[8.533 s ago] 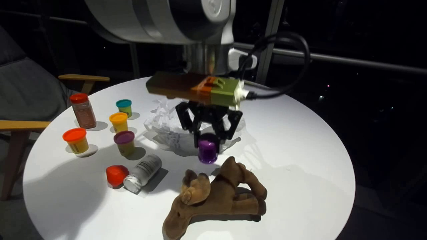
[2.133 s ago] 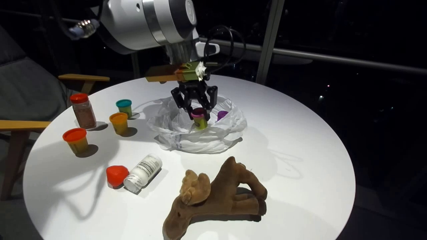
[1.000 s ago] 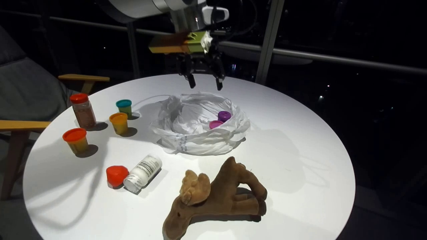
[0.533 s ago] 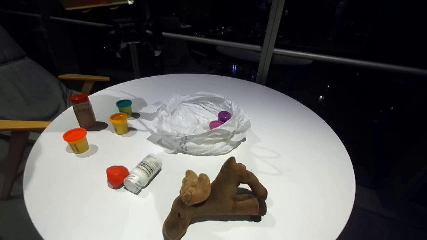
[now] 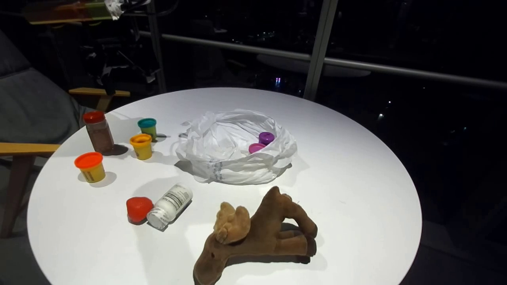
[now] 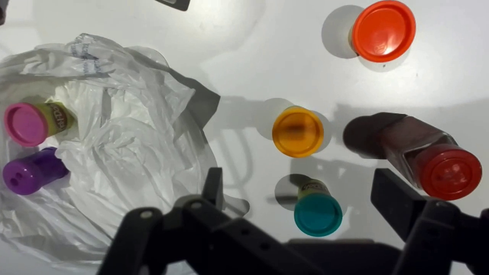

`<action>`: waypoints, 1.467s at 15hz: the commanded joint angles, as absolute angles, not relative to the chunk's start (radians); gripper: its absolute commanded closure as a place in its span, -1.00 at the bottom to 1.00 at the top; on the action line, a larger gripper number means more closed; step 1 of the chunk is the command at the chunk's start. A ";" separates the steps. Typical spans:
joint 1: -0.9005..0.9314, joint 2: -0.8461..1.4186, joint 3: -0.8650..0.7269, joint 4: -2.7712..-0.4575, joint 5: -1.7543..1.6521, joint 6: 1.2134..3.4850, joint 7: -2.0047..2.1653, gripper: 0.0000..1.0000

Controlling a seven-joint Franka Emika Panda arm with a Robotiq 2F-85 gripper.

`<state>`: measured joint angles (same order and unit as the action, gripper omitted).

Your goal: Put the things on the table in the plastic bag

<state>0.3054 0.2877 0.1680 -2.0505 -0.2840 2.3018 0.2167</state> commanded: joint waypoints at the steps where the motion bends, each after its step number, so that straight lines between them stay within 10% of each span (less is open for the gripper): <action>1: 0.306 0.288 0.167 -2.049 -0.283 2.300 0.216 -1.00; 22: 0.321 0.443 0.164 -1.965 -0.266 2.340 0.212 -1.00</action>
<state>0.3141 0.4016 0.1681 -2.0090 -0.2839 2.3304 0.2278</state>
